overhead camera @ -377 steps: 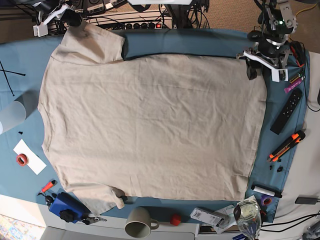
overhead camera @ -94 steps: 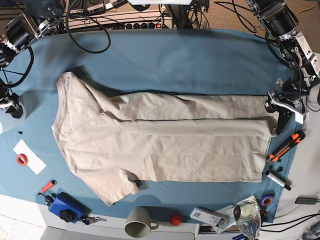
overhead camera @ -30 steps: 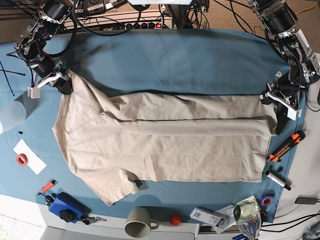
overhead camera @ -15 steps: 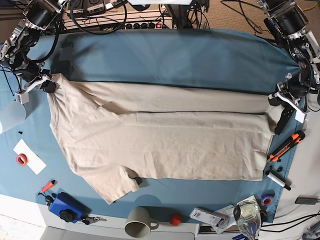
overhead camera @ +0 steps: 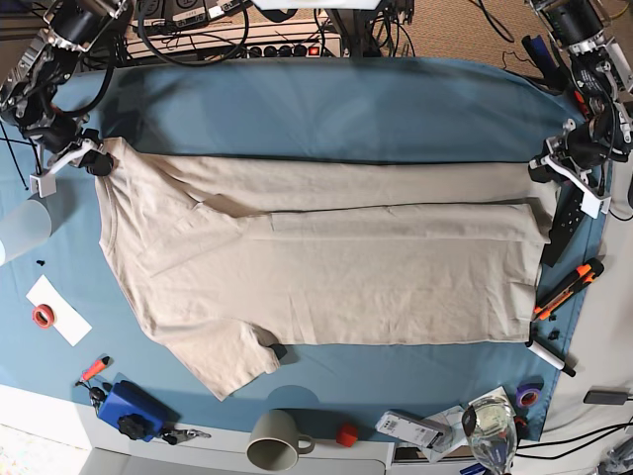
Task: Fold the T-shirt properly
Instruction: 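Pull the folded shirt back toward the arms with both grippers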
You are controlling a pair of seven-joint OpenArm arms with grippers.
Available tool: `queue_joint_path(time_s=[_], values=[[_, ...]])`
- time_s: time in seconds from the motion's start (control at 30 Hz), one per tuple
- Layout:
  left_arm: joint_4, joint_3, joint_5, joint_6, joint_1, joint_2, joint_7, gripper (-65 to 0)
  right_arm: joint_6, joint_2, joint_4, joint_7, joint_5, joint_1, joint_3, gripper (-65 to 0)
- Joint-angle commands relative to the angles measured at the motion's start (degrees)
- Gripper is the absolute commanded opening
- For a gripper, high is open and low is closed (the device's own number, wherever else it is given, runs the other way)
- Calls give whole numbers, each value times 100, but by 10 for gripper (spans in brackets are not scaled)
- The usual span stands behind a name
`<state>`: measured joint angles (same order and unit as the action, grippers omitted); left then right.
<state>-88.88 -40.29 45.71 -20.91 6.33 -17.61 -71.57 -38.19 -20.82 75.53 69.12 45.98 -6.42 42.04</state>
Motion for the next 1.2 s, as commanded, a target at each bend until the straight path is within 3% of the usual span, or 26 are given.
queue_joint_path(time_s=[0.0,0.17,0.4,0.73,1.17], values=[[-146,-39,20,-17,-7,-144,28,-650,52,-90,26,269,-289,-90,44,-650],[-278,-39,-9,-20,109,-151,2,-650,50,-92,323,341,-153,-361,463,-650],[-426,-39,0,-17,424,-162,-52,-650,50,-92,1274,990,160,-629,1021,-650],[-1438,-39,-4,0,1414,-142,-42,-650,50,-90,1410,1088,68,-632,1058,-650],[-1523,-39,-138,90,1803,-129,-79,-650,50,-61,1410,905,55,-1233,1056,-650]])
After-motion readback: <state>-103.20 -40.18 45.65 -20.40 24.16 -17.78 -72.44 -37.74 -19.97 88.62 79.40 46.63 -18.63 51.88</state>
